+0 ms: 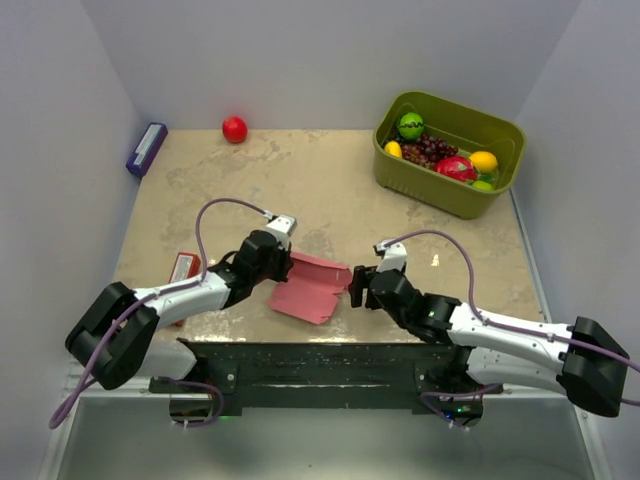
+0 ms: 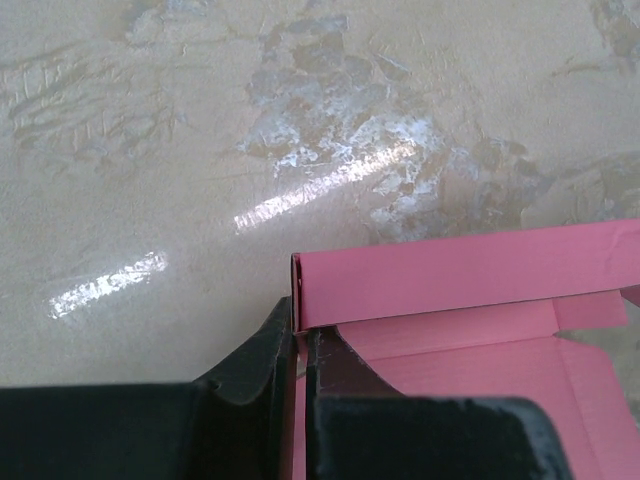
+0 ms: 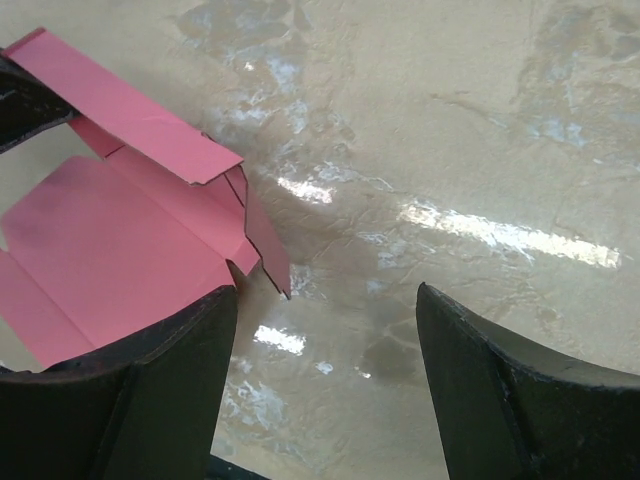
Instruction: Fold the paper box
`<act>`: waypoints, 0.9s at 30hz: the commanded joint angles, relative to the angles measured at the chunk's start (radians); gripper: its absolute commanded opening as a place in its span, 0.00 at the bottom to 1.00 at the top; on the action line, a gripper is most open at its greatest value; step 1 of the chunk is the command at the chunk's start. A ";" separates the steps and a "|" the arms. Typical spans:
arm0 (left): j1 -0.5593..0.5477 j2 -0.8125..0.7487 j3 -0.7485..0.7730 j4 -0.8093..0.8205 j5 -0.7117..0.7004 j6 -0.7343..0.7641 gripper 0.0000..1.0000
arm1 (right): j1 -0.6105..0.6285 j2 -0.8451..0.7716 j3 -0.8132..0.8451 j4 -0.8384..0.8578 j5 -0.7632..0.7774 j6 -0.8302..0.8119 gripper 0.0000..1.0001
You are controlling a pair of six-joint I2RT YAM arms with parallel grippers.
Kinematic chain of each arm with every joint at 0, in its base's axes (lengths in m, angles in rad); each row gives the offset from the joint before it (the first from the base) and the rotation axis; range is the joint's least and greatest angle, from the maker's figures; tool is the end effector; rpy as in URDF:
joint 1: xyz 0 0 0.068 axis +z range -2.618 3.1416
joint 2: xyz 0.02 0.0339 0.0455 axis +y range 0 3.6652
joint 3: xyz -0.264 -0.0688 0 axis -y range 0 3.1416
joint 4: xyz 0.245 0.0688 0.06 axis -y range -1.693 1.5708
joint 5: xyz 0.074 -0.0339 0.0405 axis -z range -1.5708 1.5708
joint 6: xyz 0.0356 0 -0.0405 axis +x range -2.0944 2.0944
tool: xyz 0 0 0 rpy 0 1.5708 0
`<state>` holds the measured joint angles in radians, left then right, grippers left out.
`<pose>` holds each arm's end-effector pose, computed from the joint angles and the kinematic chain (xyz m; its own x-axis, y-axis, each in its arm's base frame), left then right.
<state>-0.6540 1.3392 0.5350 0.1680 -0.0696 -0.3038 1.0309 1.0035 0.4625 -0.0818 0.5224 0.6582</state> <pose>0.2084 -0.1566 0.1705 -0.6182 0.0979 -0.7799 0.3957 0.8961 -0.2012 0.1202 0.1660 0.2002 -0.5645 0.0893 -0.8206 -0.2398 0.9335 0.2666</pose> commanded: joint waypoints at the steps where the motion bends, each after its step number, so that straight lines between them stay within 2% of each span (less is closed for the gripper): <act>1: 0.007 -0.038 0.043 -0.022 0.044 -0.014 0.00 | 0.021 0.046 0.053 0.123 -0.015 -0.065 0.74; 3: 0.008 -0.048 0.043 -0.024 0.047 -0.014 0.00 | 0.021 0.084 0.056 0.145 -0.013 -0.066 0.73; 6: 0.008 -0.057 0.037 -0.013 0.062 -0.006 0.00 | 0.023 0.124 0.056 0.172 0.002 -0.065 0.61; 7: 0.008 -0.057 0.031 -0.001 0.063 -0.003 0.00 | 0.023 0.132 0.059 0.175 0.005 -0.063 0.47; 9: 0.008 -0.052 0.031 -0.005 0.038 -0.001 0.00 | 0.032 0.139 0.071 0.163 0.005 -0.057 0.27; 10: 0.008 -0.049 0.036 -0.010 0.022 0.000 0.00 | 0.050 0.141 0.085 0.154 0.014 -0.051 0.09; 12: 0.008 -0.032 0.040 -0.027 -0.039 0.002 0.00 | 0.076 0.142 0.097 0.123 0.056 -0.031 0.00; 20: -0.038 0.035 0.094 -0.111 -0.321 -0.006 0.00 | 0.169 0.167 0.159 0.036 0.148 0.061 0.00; 27: -0.061 0.074 0.120 -0.117 -0.366 -0.055 0.00 | 0.207 0.196 0.182 0.028 0.171 0.093 0.00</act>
<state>-0.7204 1.3872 0.6212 0.0822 -0.2710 -0.3408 1.2095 1.2057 0.5858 -0.0586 0.6365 0.7124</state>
